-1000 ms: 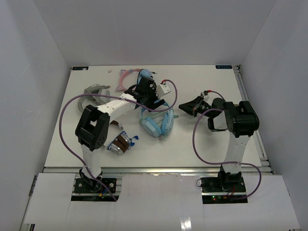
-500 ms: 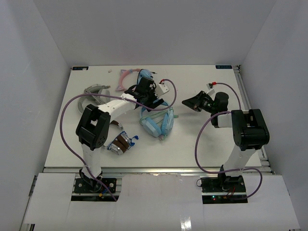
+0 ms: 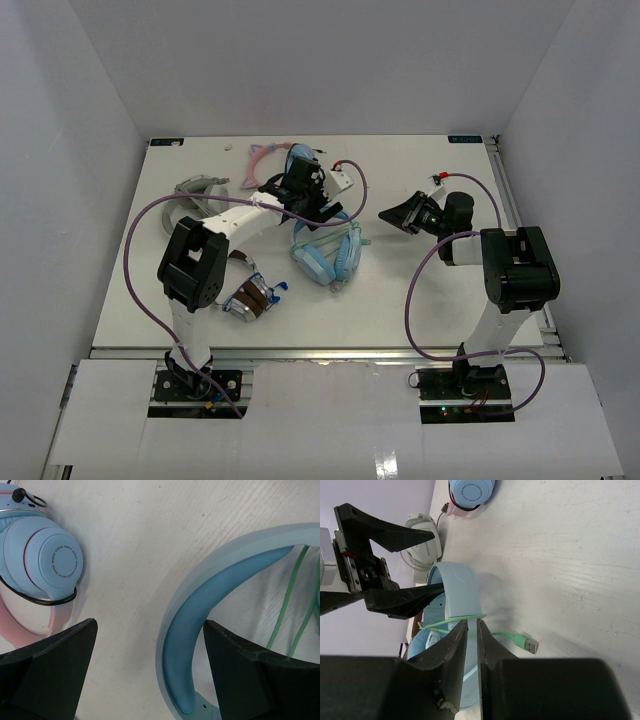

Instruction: Wrap the headphones

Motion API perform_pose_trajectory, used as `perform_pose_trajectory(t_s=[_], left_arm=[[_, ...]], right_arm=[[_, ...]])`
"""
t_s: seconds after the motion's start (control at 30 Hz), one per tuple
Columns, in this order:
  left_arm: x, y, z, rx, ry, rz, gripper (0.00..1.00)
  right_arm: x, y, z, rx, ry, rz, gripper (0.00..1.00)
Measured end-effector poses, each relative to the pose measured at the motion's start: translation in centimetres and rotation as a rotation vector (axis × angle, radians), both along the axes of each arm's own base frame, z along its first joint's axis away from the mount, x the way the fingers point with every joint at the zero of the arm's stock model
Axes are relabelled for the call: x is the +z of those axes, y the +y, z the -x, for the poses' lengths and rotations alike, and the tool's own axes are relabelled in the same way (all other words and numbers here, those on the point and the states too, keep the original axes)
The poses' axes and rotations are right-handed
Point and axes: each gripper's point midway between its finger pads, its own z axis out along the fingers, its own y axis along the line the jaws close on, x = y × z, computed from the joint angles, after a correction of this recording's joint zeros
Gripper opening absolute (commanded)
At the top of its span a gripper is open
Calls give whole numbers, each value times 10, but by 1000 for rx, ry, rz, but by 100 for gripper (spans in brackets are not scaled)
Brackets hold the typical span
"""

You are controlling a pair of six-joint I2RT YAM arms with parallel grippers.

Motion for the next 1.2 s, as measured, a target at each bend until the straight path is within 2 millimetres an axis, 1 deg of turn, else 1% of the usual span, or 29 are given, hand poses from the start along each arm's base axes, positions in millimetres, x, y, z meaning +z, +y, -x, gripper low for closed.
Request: perform_pose_trajectory(t_s=[0.1, 0.2, 0.33, 0.43, 0.47, 0.53, 0.63, 0.7, 0.77, 0.8, 0.83, 0.87, 0.93, 0.97, 1.0, 1.03, 1.07, 1.1, 1.13, 1.2], left_arm=[[4, -4, 1, 4, 11, 28, 98], [13, -7, 0, 17, 22, 67, 98], [30, -8, -2, 41, 33, 119, 98], [46, -6, 0, 74, 32, 160, 98], [55, -4, 2, 98, 31, 180, 98], [78, 1, 4, 168, 20, 231, 98], [125, 7, 8, 289, -10, 365, 98], [157, 7, 18, 335, -8, 479, 98], [181, 6, 34, 347, 14, 581, 98], [190, 7, 43, 351, 17, 637, 98], [193, 11, 56, 359, 26, 680, 98], [191, 16, 71, 371, 36, 713, 98], [181, 27, 101, 399, 50, 759, 98], [174, 31, 117, 411, 65, 777, 98], [170, 32, 128, 412, 70, 806, 98], [168, 30, 137, 404, 67, 844, 98], [161, 31, 147, 405, 73, 865, 98], [150, 32, 159, 407, 86, 874, 98], [139, 33, 169, 413, 92, 875, 98], [116, 34, 187, 425, 106, 851, 98]], right_arm=[[-1, 0, 0, 0, 3, 2, 20], [-2, -1, 1, -2, 12, 8, 20], [2, -2, 2, -11, 15, 17, 20], [9, -1, 5, -17, 14, 37, 21], [10, -2, 7, -24, 21, 52, 21], [17, -1, 10, -37, 28, 98, 22], [38, 2, 11, -53, -4, 165, 22], [56, 3, 13, -69, -28, 214, 22], [74, 4, 16, -101, -55, 277, 24], [81, 6, 18, -121, -69, 315, 26], [87, 10, 23, -133, -79, 352, 27], [92, 17, 31, -136, -95, 385, 29], [95, 32, 53, -122, -114, 442, 32], [97, 40, 65, -106, -121, 463, 35], [98, 44, 75, -95, -130, 482, 39], [99, 46, 82, -91, -142, 497, 50], [98, 42, 87, -97, -149, 517, 54], [97, 36, 92, -106, -155, 538, 60], [96, 30, 97, -119, -160, 554, 71], [93, 19, 104, -141, -164, 581, 87]])
